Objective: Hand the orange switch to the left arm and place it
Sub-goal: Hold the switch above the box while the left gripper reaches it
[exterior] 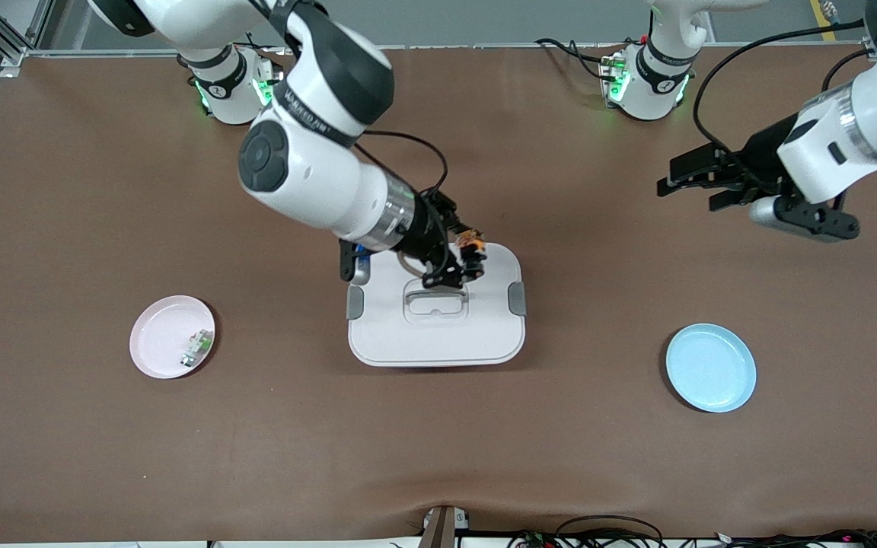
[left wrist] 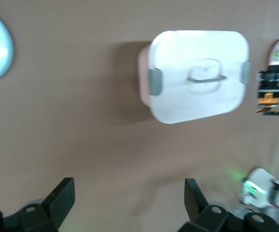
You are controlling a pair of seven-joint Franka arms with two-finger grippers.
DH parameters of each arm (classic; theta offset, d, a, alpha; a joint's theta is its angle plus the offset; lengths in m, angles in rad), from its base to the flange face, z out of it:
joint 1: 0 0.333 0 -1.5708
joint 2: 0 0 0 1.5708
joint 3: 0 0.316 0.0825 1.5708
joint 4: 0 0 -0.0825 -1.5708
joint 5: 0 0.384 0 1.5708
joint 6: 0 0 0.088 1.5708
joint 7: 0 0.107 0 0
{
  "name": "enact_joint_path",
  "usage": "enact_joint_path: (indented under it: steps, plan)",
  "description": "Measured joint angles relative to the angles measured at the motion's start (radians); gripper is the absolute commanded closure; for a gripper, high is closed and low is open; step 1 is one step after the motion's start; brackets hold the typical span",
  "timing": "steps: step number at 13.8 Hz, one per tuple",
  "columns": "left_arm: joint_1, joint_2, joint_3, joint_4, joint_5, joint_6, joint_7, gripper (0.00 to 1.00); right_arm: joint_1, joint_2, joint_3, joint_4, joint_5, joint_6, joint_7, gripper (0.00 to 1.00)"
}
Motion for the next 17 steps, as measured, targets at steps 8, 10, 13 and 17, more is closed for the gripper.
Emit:
enact_joint_path:
  steps: [8,10,13,17]
  plan:
    - [-0.097,0.088,-0.009,0.000,-0.217,0.230,-0.026,0.00,0.048,0.038,0.000,0.038,0.000,0.067,0.089,1.00]
    - [-0.137,0.122,-0.010,0.000,-0.220,0.289,-0.027,0.00,0.048,0.041,-0.001,0.048,0.000,0.067,0.092,1.00]
    - [-0.193,0.170,-0.011,0.000,-0.223,0.352,-0.027,0.09,0.048,0.043,-0.001,0.052,0.000,0.067,0.094,1.00]
    - [-0.209,0.184,-0.011,0.000,-0.235,0.369,-0.029,0.15,0.048,0.043,-0.001,0.054,0.000,0.077,0.094,1.00]
